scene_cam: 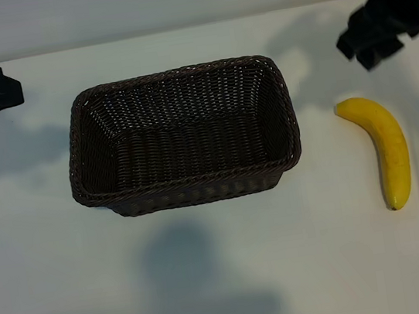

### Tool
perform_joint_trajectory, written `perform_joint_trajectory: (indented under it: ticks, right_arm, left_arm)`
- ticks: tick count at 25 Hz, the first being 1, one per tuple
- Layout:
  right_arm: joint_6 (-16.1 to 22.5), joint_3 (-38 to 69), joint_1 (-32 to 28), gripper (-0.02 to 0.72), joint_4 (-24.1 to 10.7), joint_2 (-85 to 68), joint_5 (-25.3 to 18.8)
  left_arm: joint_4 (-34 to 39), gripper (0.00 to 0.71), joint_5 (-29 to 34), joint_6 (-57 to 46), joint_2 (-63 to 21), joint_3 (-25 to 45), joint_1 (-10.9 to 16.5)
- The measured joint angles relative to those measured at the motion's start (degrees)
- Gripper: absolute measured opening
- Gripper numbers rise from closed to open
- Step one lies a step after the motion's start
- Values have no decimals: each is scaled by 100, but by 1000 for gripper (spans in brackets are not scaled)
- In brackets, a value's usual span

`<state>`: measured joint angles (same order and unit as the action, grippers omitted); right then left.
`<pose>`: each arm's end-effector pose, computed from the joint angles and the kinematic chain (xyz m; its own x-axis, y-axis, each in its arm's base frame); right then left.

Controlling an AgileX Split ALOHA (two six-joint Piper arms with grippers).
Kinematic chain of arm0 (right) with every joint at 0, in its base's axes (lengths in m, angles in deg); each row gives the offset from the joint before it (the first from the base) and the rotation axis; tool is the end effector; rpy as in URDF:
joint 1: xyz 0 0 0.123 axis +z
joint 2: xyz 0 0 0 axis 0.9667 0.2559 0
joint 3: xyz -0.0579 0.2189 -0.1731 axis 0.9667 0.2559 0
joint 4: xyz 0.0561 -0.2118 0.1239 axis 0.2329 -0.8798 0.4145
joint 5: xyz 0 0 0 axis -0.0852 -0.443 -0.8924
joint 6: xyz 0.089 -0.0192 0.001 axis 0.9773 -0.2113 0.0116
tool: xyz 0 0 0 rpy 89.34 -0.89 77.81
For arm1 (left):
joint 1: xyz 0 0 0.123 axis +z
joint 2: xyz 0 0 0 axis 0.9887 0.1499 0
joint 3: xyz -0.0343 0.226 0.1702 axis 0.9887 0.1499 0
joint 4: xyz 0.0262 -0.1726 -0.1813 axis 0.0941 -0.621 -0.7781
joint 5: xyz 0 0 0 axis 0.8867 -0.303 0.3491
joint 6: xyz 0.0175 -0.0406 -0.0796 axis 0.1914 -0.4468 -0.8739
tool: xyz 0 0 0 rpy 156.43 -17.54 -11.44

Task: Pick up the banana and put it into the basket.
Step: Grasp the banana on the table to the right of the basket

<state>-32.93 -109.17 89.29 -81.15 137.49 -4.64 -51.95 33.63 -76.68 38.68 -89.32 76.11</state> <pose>0.3180 0.0763 0.3214 -0.9011 -0.3356 -0.2746 -0.3300 0.9416 -0.0678 0.2382 -0.0426 0.3556 -0.7331 -0.0524 -0.6781 0.1588 0.9563 -0.2457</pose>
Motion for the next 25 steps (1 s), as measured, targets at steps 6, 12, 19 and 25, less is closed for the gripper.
perform_joint_trajectory:
  ticks: [6, 12, 19, 25]
  right_arm:
    - [2, 728, -16, 585, 0, 0, 544]
    - [25, 1204, -327, 584, 160, 0, 1114]
    - [25, 1268, -517, 584, 244, 7, 1244]
    - [25, 1268, -517, 584, 244, 264, 1367]
  left_arm:
    - [0, 591, 0, 0, 0, 0, 0]
    - [0, 591, 0, 0, 0, 0, 0]
    - [0, 591, 0, 0, 0, 0, 0]
    - [0, 591, 0, 0, 0, 0, 0]
